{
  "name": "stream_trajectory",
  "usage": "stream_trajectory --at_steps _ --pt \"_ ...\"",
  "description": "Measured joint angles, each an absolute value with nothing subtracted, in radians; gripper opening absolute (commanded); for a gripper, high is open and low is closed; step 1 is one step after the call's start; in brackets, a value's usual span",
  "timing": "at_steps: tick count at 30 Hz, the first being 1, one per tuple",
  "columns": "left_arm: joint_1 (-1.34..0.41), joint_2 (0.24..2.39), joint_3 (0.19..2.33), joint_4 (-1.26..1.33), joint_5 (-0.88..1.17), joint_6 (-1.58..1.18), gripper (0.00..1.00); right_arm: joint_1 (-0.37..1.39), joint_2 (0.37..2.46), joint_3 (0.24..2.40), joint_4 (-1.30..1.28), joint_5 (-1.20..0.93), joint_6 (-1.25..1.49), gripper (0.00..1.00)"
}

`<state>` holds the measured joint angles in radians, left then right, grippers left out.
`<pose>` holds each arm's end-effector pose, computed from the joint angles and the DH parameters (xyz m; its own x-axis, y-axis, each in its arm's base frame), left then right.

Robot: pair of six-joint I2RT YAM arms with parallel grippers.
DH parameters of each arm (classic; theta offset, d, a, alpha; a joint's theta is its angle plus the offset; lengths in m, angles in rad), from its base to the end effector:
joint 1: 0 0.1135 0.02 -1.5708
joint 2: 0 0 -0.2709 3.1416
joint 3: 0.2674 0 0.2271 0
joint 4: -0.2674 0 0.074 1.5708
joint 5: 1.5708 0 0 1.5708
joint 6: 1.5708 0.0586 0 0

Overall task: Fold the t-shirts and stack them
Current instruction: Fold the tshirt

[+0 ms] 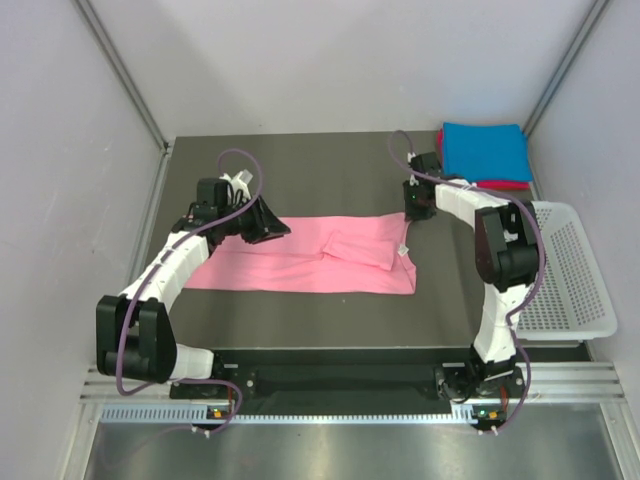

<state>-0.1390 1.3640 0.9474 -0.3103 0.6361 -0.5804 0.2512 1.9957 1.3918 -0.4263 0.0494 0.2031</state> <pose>0.2720 -0.0732 0.2644 -0.8526 -0.3261 -0.4084 0.0999 0.6653 -0.7399 0.4020 0.1002 0.1717 -0.8585 -0.0123 -0.5126 -0.0515 0.9967 0.0623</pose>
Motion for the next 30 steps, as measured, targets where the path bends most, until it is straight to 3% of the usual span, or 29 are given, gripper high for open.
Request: stream_trajectory --at_steps 13,19,30 --pt "-0.139 1.364 0.947 -0.283 0.639 -0.614 0.36 0.212 2.03 1.432 -0.439 -0.037 0.204 0.17" --pt "-0.139 1.364 0.94 -0.258 0.64 -0.629 0.37 0.211 2.046 1.456 -0.442 -0.047 0.204 0.0" --pt "-0.139 1.364 0.924 -0.25 0.573 -0.641 0.36 0.189 2.191 1.679 -0.473 -0.065 0.203 0.0"
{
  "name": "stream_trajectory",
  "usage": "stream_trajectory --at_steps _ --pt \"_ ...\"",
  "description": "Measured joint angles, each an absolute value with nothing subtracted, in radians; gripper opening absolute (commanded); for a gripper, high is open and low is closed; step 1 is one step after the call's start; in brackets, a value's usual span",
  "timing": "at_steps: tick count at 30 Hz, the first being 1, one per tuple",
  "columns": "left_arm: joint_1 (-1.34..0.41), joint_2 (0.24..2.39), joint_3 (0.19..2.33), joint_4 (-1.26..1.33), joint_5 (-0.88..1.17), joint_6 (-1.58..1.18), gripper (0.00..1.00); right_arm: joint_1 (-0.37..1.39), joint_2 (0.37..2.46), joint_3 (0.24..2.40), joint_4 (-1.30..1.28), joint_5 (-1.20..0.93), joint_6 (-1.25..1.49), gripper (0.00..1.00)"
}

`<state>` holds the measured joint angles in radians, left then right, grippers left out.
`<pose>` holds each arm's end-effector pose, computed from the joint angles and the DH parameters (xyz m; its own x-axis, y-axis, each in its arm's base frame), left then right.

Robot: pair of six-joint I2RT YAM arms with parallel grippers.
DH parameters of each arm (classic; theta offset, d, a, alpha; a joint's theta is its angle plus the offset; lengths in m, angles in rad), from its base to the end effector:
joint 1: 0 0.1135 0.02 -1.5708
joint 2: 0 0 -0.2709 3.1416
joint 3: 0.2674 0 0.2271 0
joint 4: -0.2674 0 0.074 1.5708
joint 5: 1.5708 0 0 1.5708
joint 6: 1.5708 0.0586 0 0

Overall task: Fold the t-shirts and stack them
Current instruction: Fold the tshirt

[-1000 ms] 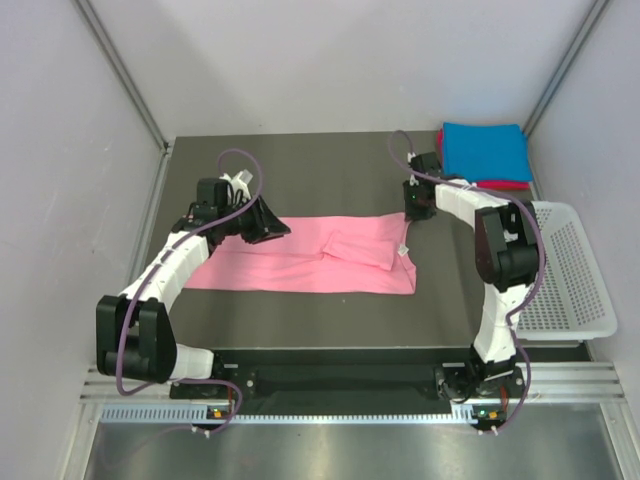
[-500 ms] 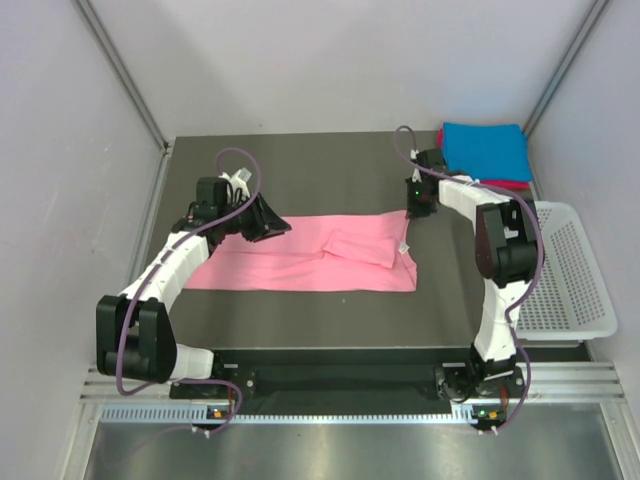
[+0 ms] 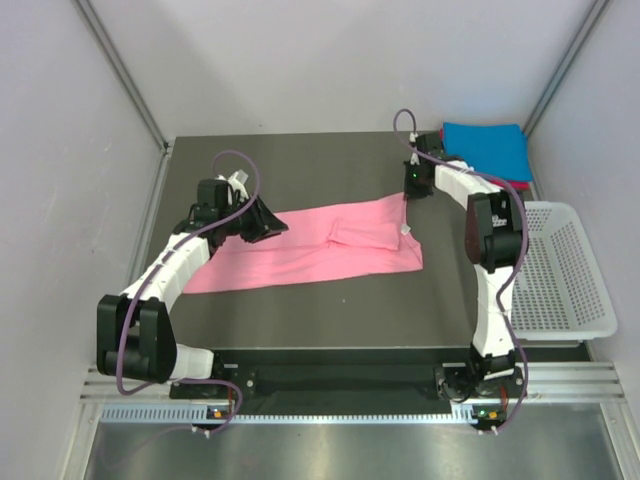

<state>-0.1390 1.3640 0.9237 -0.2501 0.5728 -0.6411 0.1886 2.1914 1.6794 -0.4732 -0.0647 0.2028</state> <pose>0.2760 -0.0707 0.2611 -0.8226 -0.3924 -0.4115 0.0478 0.6734 -0.7377 0.4620 0.0920 0.1685 -0.8466 0.0430 -0.5305 -0.0527 0.9850 0.1641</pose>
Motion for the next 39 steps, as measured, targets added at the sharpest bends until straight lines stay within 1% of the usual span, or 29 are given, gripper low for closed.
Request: stream_trajectory --at_steps 8,11,15,19,22,26,28,29,30,31,34,36,39 --pt "-0.139 1.342 0.925 -0.298 0.372 -0.649 0.37 0.185 2.381 1.99 -0.512 -0.033 0.208 0.0" --pt "-0.139 1.31 0.921 -0.299 0.295 -0.657 0.38 0.179 2.434 2.075 -0.49 -0.014 0.233 0.0" --pt "-0.14 1.249 0.896 -0.292 0.191 -0.659 0.37 0.16 2.465 2.104 -0.391 -0.014 0.279 0.0" --pt "-0.15 1.247 0.892 -0.295 0.115 -0.652 0.37 0.139 2.498 2.115 -0.258 -0.042 0.318 0.0" --pt "-0.157 1.251 0.891 -0.304 0.089 -0.652 0.37 0.132 2.536 2.144 -0.17 -0.062 0.34 0.0" --pt "-0.171 1.268 0.888 -0.321 0.08 -0.652 0.36 0.131 2.611 2.24 -0.087 -0.105 0.36 0.01" --pt "-0.178 1.282 0.888 -0.326 0.082 -0.652 0.36 0.131 2.63 2.268 -0.067 -0.124 0.362 0.06" --pt "-0.18 1.289 0.888 -0.331 0.086 -0.651 0.35 0.131 2.63 2.267 -0.063 -0.127 0.363 0.16" --pt "-0.18 1.294 0.888 -0.338 0.089 -0.651 0.35 0.131 2.629 2.266 -0.056 -0.13 0.365 0.21" --pt "-0.182 1.298 0.888 -0.35 0.093 -0.651 0.36 0.131 2.629 2.264 -0.045 -0.128 0.367 0.31" --pt "-0.183 1.3 0.888 -0.383 0.084 -0.653 0.36 0.131 2.599 2.217 -0.035 -0.11 0.363 0.41" --pt "-0.182 1.3 0.888 -0.406 0.062 -0.663 0.37 0.13 2.568 2.186 -0.057 -0.093 0.362 0.44" --pt "-0.175 1.3 0.888 -0.459 0.005 -0.71 0.37 0.129 2.492 2.139 -0.119 -0.066 0.366 0.54"
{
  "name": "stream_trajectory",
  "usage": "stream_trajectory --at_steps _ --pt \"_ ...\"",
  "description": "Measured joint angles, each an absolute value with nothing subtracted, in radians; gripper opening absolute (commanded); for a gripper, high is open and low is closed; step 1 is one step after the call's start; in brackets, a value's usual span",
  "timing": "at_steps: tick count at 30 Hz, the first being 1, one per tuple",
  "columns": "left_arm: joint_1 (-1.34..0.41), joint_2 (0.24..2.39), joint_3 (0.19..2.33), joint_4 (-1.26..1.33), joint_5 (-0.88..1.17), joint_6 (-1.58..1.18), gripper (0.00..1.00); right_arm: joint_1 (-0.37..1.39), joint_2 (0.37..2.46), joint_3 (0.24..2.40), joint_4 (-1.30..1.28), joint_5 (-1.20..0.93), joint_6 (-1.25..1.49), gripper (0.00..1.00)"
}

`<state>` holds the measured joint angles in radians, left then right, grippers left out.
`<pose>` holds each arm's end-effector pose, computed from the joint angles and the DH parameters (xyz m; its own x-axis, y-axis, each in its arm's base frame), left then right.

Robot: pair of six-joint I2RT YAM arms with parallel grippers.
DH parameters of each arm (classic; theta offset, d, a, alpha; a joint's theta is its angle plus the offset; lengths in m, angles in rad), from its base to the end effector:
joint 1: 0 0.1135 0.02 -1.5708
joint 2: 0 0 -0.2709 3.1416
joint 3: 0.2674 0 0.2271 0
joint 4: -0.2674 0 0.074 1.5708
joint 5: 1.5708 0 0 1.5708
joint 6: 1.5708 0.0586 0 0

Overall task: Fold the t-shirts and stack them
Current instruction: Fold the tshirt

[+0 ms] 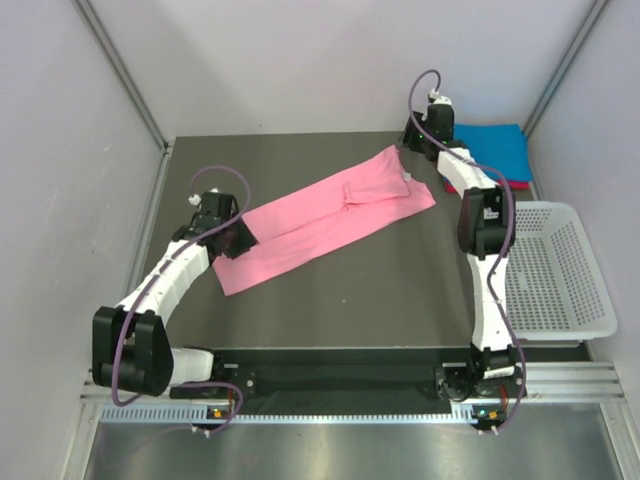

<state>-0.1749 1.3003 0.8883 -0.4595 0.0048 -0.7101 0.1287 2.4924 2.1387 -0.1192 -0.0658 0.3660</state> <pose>0.2537 -0.0451 0.2403 -0.6869 -0.5406 -0.4857 -0.3570 0.8331 -0.4224 0.5747 0.0783 0.1974 -0.4884 0.2969 -0.8206 -0.0121 0.9379 0.3466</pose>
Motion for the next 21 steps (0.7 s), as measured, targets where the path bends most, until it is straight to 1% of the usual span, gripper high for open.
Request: stream_trajectory --at_steps 3,4,5,7,12,13,16,21 --pt "-0.141 1.296 0.888 -0.511 -0.029 -0.772 0.37 0.128 2.368 2.05 -0.159 -0.044 0.378 0.61" --pt "-0.128 1.29 0.884 -0.519 -0.035 -0.791 0.37 0.127 2.319 2.018 -0.167 -0.039 0.383 0.64" --pt "-0.112 1.272 0.87 -0.519 -0.039 -0.813 0.37 0.127 2.259 1.974 -0.168 -0.033 0.39 0.66" --pt "-0.086 1.216 0.831 -0.535 -0.051 -0.849 0.4 0.126 2.141 1.899 -0.178 -0.025 0.405 0.7" --pt "-0.03 1.06 0.728 -0.564 -0.084 -0.928 0.48 0.126 1.937 1.77 -0.203 -0.022 0.443 0.81" --pt "-0.003 1.038 0.715 -0.577 -0.085 -0.942 0.5 0.126 1.908 1.745 -0.211 -0.027 0.45 0.86" --pt "0.064 1.018 0.703 -0.611 -0.099 -0.972 0.49 0.127 1.835 1.659 -0.228 -0.058 0.47 1.0" --pt "0.088 1.032 0.677 -0.617 -0.066 -1.027 0.46 0.129 1.769 1.477 -0.25 -0.109 0.529 1.0"
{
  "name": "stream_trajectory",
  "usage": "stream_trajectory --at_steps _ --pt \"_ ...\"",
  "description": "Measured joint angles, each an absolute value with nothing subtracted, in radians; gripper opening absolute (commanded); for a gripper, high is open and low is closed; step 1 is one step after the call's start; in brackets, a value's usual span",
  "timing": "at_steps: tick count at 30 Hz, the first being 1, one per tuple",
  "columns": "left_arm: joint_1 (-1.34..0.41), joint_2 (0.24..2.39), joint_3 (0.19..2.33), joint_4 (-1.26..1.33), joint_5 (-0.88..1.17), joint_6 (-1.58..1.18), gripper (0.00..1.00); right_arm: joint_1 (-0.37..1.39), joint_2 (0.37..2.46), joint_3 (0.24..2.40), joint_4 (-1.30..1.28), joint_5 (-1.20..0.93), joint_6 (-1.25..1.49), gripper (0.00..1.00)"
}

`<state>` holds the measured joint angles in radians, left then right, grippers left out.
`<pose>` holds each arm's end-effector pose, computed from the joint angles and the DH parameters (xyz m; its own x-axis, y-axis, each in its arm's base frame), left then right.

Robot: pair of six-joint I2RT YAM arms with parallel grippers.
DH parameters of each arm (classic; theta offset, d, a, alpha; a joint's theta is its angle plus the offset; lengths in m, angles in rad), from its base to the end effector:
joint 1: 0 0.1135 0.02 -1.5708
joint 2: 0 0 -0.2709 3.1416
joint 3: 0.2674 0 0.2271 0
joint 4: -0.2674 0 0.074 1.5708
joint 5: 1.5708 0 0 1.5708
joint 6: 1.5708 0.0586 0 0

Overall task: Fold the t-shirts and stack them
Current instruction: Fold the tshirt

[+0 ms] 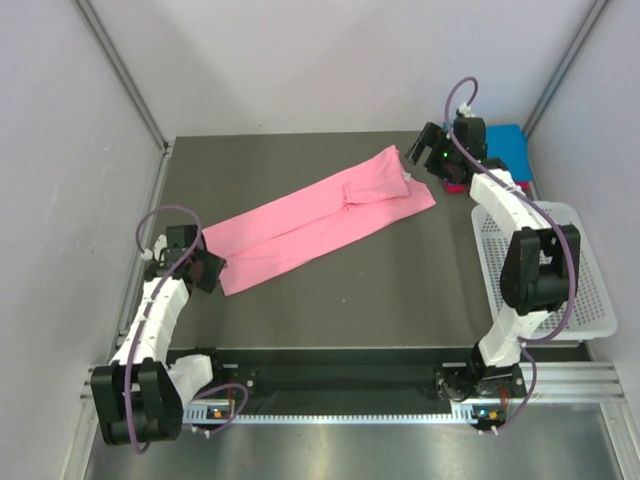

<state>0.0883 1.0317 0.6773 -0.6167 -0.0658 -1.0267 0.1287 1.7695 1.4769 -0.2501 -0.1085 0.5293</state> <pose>0.1809 0.0199 0.2169 -0.3188 -0.8853 -0.3386 -0.7682 0.4505 -0.4548 0.4095 0.0594 0.3050 -0.5529 0.4346 -0.7109 0.0691 0.8742 0.4807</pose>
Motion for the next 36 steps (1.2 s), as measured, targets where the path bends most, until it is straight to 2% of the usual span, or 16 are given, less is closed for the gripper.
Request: stream_trajectory --at_steps 4,12,22,26,32,36 --pt "0.088 1.061 0.625 -0.616 -0.032 -1.06 0.44 0.134 1.767 1.384 -0.292 -0.124 0.596 1.0" --pt "0.088 1.055 0.548 -0.603 -0.036 -1.086 0.46 0.148 1.765 1.362 -0.322 -0.089 0.626 1.0" --pt "0.088 1.072 0.494 -0.567 -0.052 -1.094 0.41 0.155 1.757 1.334 -0.334 -0.068 0.653 1.0" --pt "0.088 1.073 0.491 -0.538 -0.065 -1.09 0.32 0.168 1.757 1.334 -0.342 -0.064 0.672 1.0" --pt "0.088 1.085 0.463 -0.485 -0.061 -1.083 0.26 0.176 1.757 1.334 -0.346 -0.058 0.685 1.0" --pt "0.088 1.089 0.453 -0.449 -0.049 -1.076 0.08 0.176 1.757 1.334 -0.348 -0.05 0.685 1.0"
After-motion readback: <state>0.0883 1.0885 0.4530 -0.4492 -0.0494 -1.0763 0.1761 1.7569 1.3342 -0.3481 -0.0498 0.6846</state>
